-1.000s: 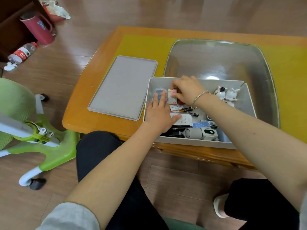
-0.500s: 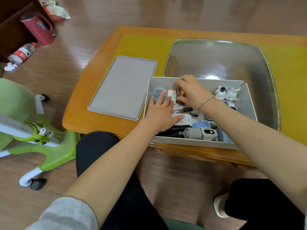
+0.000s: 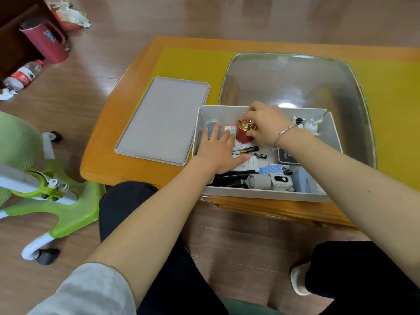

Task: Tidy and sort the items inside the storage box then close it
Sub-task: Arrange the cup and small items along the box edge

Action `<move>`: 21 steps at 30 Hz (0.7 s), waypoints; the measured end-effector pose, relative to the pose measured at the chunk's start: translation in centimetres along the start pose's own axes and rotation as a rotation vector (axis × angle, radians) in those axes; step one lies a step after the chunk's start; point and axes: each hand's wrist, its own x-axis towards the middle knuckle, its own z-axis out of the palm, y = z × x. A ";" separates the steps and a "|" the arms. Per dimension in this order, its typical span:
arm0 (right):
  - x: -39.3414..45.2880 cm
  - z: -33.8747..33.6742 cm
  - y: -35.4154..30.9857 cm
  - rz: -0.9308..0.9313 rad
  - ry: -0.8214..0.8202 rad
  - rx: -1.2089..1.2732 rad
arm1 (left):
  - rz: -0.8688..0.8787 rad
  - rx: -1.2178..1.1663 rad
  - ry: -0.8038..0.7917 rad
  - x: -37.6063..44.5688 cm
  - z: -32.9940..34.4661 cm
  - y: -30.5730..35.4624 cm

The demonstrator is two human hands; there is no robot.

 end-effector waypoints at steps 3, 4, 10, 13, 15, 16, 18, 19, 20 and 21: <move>-0.5 0.6 0.4 0.008 0.035 0.002 | 0.004 0.033 -0.038 0.4 -0.2 -0.1; -0.6 0.7 0.6 -0.001 0.046 -0.002 | 0.014 0.041 -0.045 0.5 -0.3 -0.3; -0.8 1.1 0.7 0.041 0.092 -0.030 | 0.032 0.047 -0.079 0.4 -0.2 -0.7; -0.9 1.4 0.3 0.073 0.117 -0.049 | 0.023 0.014 -0.064 0.0 -0.3 -0.3; -1.0 1.6 0.2 0.083 0.127 -0.052 | 0.015 -0.013 -0.031 -0.5 -0.3 0.1; -1.1 1.7 0.2 0.087 0.123 -0.047 | 0.012 -0.024 -0.017 -0.7 -0.3 0.4; -1.2 1.6 0.2 0.097 0.103 -0.027 | 0.000 -0.023 -0.011 -1.1 -0.2 0.8; -1.2 1.4 0.2 0.103 0.096 -0.016 | -0.006 -0.015 -0.017 -1.3 -0.2 1.0; -1.3 1.1 0.2 0.107 0.093 -0.009 | -0.011 -0.006 -0.027 -1.3 -0.3 1.0; -1.4 0.8 0.2 0.110 0.094 -0.006 | -0.015 0.002 -0.039 -1.4 -0.3 1.0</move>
